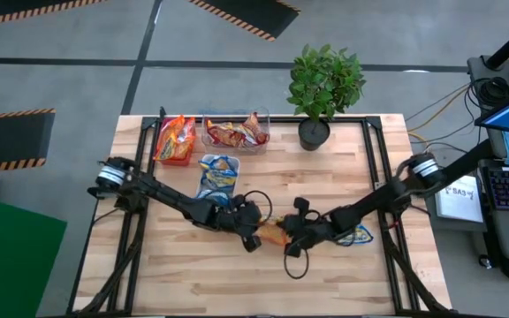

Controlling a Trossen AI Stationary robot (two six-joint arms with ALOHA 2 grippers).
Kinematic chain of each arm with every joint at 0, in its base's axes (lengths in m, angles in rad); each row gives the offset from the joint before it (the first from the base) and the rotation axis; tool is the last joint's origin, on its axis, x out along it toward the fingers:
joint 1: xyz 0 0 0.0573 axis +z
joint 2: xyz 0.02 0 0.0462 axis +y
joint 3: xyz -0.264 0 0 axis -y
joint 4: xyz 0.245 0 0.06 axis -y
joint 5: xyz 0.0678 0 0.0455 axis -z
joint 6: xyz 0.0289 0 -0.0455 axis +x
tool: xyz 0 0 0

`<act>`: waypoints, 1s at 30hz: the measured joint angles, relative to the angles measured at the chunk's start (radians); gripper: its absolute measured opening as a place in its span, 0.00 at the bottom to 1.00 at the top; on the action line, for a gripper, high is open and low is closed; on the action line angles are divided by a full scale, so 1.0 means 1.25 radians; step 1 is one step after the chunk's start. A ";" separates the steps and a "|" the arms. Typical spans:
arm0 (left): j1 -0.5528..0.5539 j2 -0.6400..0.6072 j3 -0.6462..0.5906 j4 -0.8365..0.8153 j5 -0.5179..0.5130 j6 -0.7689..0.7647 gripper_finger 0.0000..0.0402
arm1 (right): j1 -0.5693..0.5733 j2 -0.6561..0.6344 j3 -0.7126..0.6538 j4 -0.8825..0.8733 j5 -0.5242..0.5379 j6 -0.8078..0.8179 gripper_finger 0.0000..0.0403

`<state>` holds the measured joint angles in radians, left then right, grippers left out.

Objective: Sort Maruchan noodles
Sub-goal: Put the orange noodle pack into the red bin

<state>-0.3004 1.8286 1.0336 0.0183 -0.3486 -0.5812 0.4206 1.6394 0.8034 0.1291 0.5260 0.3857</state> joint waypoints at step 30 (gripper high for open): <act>0.254 -0.633 -0.003 -0.546 -0.538 0.291 0.00 | 0.006 -0.324 0.000 0.002 0.062 -0.203 0.02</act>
<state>0.0175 1.0368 1.0301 -0.6639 -1.0211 -0.2179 0.4277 1.2350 0.8028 0.1319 0.6041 0.1319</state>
